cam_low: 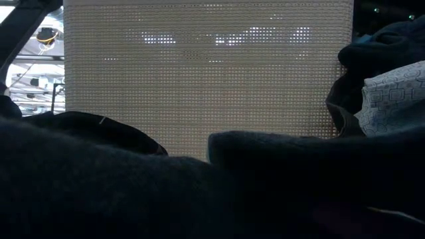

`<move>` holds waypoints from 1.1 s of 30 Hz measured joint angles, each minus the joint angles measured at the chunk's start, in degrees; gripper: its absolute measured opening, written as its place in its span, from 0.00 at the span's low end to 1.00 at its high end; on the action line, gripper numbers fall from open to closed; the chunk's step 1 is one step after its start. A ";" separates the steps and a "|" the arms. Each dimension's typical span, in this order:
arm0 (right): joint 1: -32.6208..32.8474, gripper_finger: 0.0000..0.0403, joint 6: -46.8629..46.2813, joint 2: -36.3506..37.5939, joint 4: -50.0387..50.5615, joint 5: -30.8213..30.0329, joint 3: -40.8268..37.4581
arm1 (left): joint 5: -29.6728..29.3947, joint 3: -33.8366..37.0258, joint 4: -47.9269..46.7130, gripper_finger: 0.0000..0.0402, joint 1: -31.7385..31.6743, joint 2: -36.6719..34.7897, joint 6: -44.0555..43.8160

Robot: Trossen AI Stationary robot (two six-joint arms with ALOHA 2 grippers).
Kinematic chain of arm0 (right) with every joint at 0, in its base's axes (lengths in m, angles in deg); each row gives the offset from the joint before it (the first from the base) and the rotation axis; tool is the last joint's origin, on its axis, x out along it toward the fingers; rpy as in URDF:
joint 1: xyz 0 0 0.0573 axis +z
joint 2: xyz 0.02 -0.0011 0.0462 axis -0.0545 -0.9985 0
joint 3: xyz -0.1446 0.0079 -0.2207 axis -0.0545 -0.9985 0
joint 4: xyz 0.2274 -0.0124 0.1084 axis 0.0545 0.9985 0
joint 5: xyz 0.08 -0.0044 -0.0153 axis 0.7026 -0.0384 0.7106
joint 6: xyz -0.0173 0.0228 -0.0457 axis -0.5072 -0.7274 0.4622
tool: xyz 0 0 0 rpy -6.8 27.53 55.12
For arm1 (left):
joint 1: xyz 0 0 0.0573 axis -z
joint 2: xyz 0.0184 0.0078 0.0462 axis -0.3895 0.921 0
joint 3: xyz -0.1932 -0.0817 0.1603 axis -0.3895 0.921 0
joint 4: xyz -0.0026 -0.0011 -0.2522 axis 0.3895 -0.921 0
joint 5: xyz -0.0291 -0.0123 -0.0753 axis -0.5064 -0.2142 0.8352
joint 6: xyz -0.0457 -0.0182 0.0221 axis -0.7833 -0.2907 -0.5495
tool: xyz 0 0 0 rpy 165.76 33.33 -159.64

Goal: Sort clothes
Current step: Put the white gown into the top white bin, then put the right black underwear into the top white bin

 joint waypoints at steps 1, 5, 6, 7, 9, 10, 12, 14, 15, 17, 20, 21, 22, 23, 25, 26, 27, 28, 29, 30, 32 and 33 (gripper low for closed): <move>0.00 0.04 0.00 0.00 0.00 0.00 0.00 | -0.05 -0.51 -1.00 0.37 0.08 -0.02 0.02; 0.00 0.04 0.00 0.00 0.02 0.00 0.00 | -0.17 -4.69 -6.00 0.46 0.68 -0.82 -1.00; -0.01 0.04 0.00 0.00 0.02 0.00 0.00 | -0.18 -6.08 -7.11 0.47 0.99 -1.14 -1.36; -0.02 0.04 0.00 0.00 0.02 0.00 0.00 | -0.19 -7.70 -8.36 0.48 1.23 -1.75 -2.07; -0.01 0.04 0.06 0.00 -0.01 -0.01 0.00 | -0.07 -9.89 -11.45 0.50 2.04 -3.13 -3.18; -0.02 0.04 0.09 0.00 -0.03 -0.03 0.00 | 0.31 -10.72 -12.24 0.50 2.59 -4.02 -3.85; -0.01 0.04 0.11 0.00 0.00 -0.62 0.00 | 0.79 -11.54 -13.97 0.51 4.28 -6.23 -4.65; -0.02 0.04 0.12 0.00 0.01 -1.07 0.00 | 1.05 -11.58 -15.77 0.50 6.40 -8.61 -6.04; -0.02 0.04 0.13 0.00 0.03 -1.49 0.00 | 1.11 -11.63 -17.06 0.50 7.54 -9.86 -7.00; -0.02 0.04 0.13 0.00 0.04 -1.84 0.00 | 1.08 -11.63 -20.74 0.50 10.39 -12.20 -8.73; -0.02 0.04 0.13 0.00 0.11 -1.92 0.00 | 1.02 -11.63 -25.98 0.50 15.27 -15.27 -11.91; -0.02 0.04 0.13 0.00 0.11 -1.92 0.00 | 1.04 -11.63 -27.76 0.49 17.04 -16.16 -13.65; -0.02 0.04 0.15 0.00 0.11 -1.92 0.00 | 1.01 -11.63 -29.34 0.49 18.98 -16.80 -15.35; -0.02 0.04 0.15 0.00 0.11 -1.92 0.00 | 1.02 -11.63 -31.15 0.49 20.92 -17.56 -17.29; -0.02 0.04 0.15 0.00 0.09 -1.92 0.00 | 0.73 -11.59 -35.08 0.49 25.11 -18.71 -21.07; -0.02 0.04 0.15 0.00 0.09 -1.92 0.00 | 0.06 -11.58 -36.73 0.49 27.52 -19.32 -23.17; -0.02 0.04 0.15 0.00 0.10 -1.92 0.00 | -0.90 -11.58 -38.57 0.49 29.91 -19.88 -25.27; -0.02 0.04 0.17 0.00 0.09 -1.92 0.00 | -1.85 -11.58 -40.36 0.49 32.54 -20.40 -27.63; -0.02 0.04 0.17 0.00 0.09 -1.92 0.00 | -2.54 -11.58 -42.27 0.49 35.19 -20.86 -29.87; -0.02 0.04 0.17 0.00 0.09 -1.92 0.00 | -3.14 -11.58 -44.06 0.49 37.80 -21.16 -32.12; -0.02 0.04 0.17 0.00 0.09 -1.94 0.00 | -4.24 -11.56 -46.86 0.49 43.25 -21.59 -37.31; -0.02 0.04 0.17 0.00 0.09 -1.92 0.00 | -5.23 -11.56 -47.76 0.49 45.90 -21.65 -40.04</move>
